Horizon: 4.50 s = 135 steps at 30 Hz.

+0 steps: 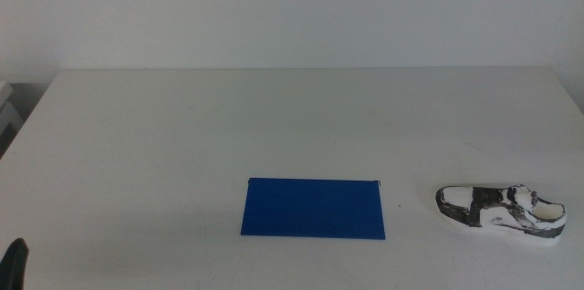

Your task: Use one arm to grab the shoe from the table and place it on the mat.

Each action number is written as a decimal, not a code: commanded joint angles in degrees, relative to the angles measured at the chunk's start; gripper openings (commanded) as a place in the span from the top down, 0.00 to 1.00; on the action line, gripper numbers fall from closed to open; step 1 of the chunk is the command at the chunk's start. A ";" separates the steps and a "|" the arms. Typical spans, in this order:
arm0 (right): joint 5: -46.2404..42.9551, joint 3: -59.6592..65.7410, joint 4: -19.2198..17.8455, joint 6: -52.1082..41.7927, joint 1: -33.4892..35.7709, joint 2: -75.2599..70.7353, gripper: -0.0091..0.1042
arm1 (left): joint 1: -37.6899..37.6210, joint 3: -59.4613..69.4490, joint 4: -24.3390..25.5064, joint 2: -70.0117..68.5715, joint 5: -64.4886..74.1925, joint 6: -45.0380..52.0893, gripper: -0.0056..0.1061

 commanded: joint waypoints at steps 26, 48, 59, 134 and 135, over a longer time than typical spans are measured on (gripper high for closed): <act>7.95 -13.93 -1.14 -30.64 3.01 37.87 0.19 | -0.22 0.29 -0.49 -0.38 -4.65 -0.34 0.11; -0.01 -13.67 -7.81 -30.08 7.65 49.58 0.33 | -0.22 0.29 -0.49 -0.38 -4.65 -0.34 0.11; 2.68 -12.61 -8.65 -29.05 7.65 49.60 0.61 | -0.22 0.29 -0.49 -0.38 -4.65 -0.34 0.11; -13.98 -21.22 -8.90 3.00 23.22 27.36 0.31 | -0.22 0.29 -0.49 -0.38 -4.65 -0.34 0.11; -15.22 -19.32 -8.80 4.75 21.58 25.08 0.32 | -0.22 0.29 -0.49 -0.38 -4.65 -0.34 0.11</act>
